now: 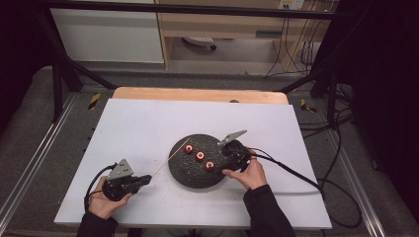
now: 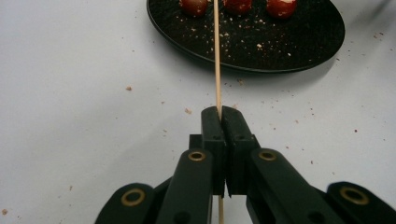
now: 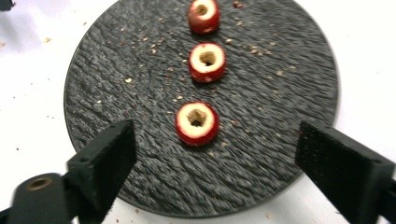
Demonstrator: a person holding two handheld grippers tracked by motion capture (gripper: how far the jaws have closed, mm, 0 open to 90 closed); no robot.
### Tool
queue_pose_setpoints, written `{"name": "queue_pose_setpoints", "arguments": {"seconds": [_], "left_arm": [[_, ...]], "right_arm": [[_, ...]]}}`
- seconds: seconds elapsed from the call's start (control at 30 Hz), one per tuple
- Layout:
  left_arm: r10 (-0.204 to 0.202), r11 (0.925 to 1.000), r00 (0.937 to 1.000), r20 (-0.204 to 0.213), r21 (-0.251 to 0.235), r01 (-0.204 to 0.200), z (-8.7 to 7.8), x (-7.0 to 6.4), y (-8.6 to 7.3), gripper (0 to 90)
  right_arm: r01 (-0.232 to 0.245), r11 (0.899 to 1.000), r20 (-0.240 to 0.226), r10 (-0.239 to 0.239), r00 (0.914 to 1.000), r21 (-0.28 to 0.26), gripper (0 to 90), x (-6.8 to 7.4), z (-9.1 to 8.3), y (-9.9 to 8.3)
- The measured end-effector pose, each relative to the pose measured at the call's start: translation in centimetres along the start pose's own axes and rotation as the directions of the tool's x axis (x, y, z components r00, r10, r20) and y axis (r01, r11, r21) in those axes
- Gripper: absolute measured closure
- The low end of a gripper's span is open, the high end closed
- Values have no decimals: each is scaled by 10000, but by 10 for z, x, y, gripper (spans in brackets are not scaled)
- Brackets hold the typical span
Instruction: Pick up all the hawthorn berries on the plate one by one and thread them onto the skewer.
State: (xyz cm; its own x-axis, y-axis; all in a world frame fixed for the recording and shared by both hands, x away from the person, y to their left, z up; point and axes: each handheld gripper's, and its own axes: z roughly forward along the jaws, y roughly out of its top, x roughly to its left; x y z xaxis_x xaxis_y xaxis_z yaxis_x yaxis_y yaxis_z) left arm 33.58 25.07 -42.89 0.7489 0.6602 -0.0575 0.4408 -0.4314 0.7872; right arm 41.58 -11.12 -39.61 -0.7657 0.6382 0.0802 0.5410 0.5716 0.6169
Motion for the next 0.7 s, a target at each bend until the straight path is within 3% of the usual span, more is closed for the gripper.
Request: {"name": "queue_pose_setpoints", "arguments": {"seconds": [0.3, 0.33, 0.6, 0.7], "left_arm": [[-16, 9999, 9999, 129, 123, 14, 2, -1, 0, 886], [-19, 9999, 9999, 120, 126, 17, 2, -1, 0, 886], [-15, 9999, 9999, 151, 155, 13, 3, -2, 0, 886], [5, 9999, 9999, 165, 148, -7, 2, -2, 1, 886]], "right_arm": [[803, 9914, -297, -776, 9965, 1035, 290, 6, 18, 14], [970, 9867, -366, -929, 9950, 1305, 338, 6, 21, 16], [928, 9811, -630, -832, 9945, 1697, 482, 3, 28, 22], [1068, 9738, -707, -943, 9930, 2007, 533, 1, 30, 27]]}}
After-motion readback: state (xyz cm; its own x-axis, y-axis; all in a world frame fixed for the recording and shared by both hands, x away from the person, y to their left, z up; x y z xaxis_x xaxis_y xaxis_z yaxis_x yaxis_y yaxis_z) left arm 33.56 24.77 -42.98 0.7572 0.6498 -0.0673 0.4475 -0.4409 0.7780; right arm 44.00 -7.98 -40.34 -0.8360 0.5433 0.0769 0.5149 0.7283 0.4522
